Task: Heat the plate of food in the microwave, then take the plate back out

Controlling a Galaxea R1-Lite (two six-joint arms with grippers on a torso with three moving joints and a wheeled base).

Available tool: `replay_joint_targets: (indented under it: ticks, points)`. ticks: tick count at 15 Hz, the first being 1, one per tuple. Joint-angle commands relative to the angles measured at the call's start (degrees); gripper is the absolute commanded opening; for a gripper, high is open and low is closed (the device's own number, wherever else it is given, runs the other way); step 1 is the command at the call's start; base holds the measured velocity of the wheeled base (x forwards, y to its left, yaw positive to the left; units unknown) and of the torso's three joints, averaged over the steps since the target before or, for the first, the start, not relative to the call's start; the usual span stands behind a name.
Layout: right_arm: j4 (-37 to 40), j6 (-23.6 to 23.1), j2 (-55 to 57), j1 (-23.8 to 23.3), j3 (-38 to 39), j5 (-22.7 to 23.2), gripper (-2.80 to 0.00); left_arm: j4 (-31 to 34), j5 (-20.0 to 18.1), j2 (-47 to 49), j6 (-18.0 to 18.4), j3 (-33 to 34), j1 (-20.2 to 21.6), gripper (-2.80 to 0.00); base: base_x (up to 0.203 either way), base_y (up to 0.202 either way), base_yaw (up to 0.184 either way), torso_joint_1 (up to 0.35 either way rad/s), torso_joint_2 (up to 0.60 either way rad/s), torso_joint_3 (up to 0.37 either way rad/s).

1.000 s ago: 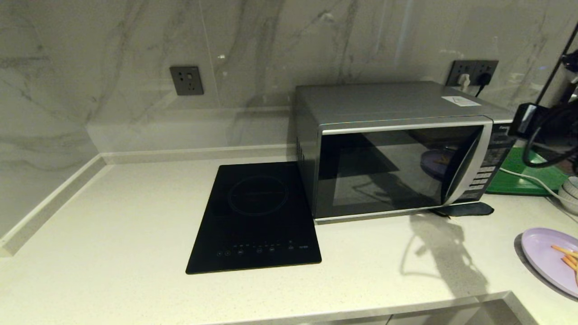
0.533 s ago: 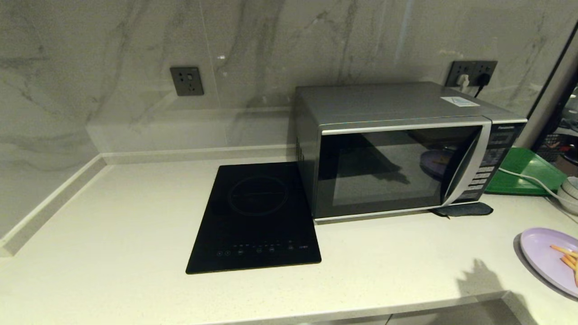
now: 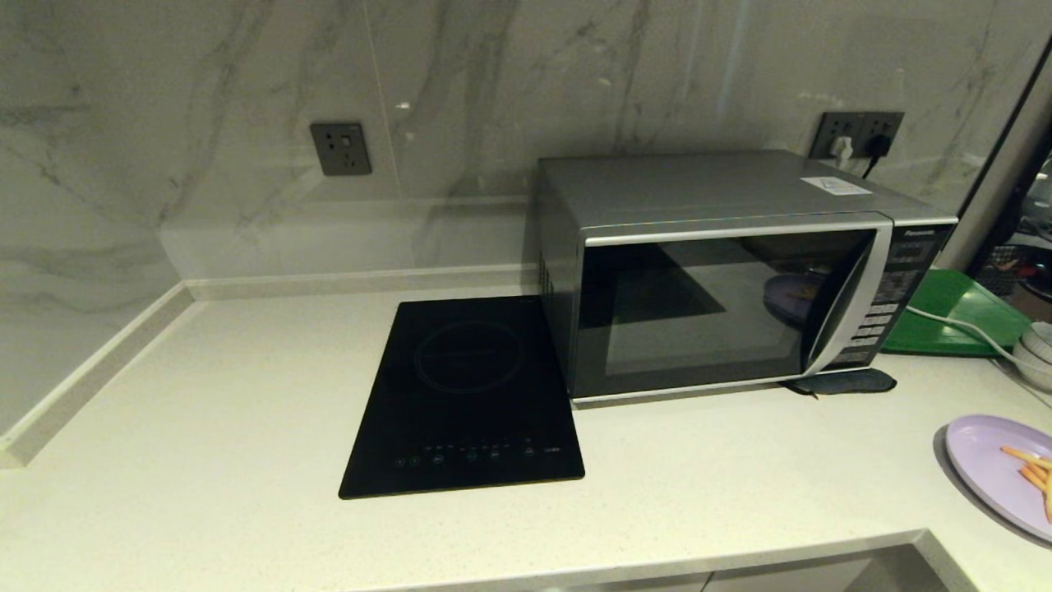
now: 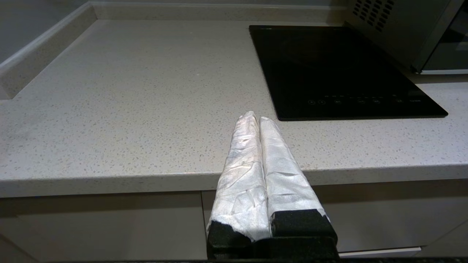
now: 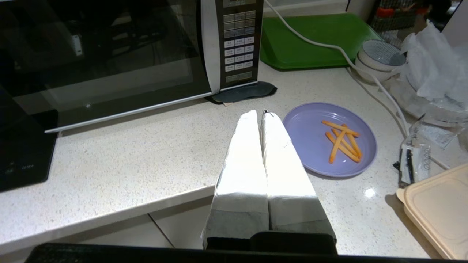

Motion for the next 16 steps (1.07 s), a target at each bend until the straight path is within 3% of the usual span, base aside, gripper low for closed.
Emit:
replay_joint_targets:
  ticks: [1, 5, 8, 14, 16]
  points:
    - [2.77, -0.98, -10.12, -0.09, 2.06, 0.22, -2.8, -0.02, 0.03, 0.04, -0.03, 0.0, 0.01, -2.8, 0.0, 0.0, 0.0, 0.0, 0.0, 0.0]
    - [7.56, -1.7, -23.9, -0.68, 11.55, 2.14, -2.8, -0.02, 0.03, 0.04, -0.03, 0.0, 0.01, -2.8, 0.0, 0.0, 0.0, 0.0, 0.0, 0.0]
    - [7.46, -0.95, -28.19, -0.73, 19.13, 2.86, -2.8, -0.11, 0.03, 0.04, -0.03, 0.0, 0.01, -2.8, 0.0, 0.0, 0.0, 0.0, 0.0, 0.0]
    - [-6.86, -0.4, -28.48, -0.7, 35.16, 3.41, -2.8, -0.02, 0.03, 0.04, -0.03, 0.0, 0.01, -2.8, 0.0, 0.0, 0.0, 0.0, 0.0, 0.0]
    - [-8.47, -0.5, -28.48, -0.68, 35.99, 7.49, -2.8, -0.02, -0.05, 0.04, -0.03, 0.0, 0.01, -2.8, 0.0, 0.0, 0.0, 0.0, 0.0, 0.0]
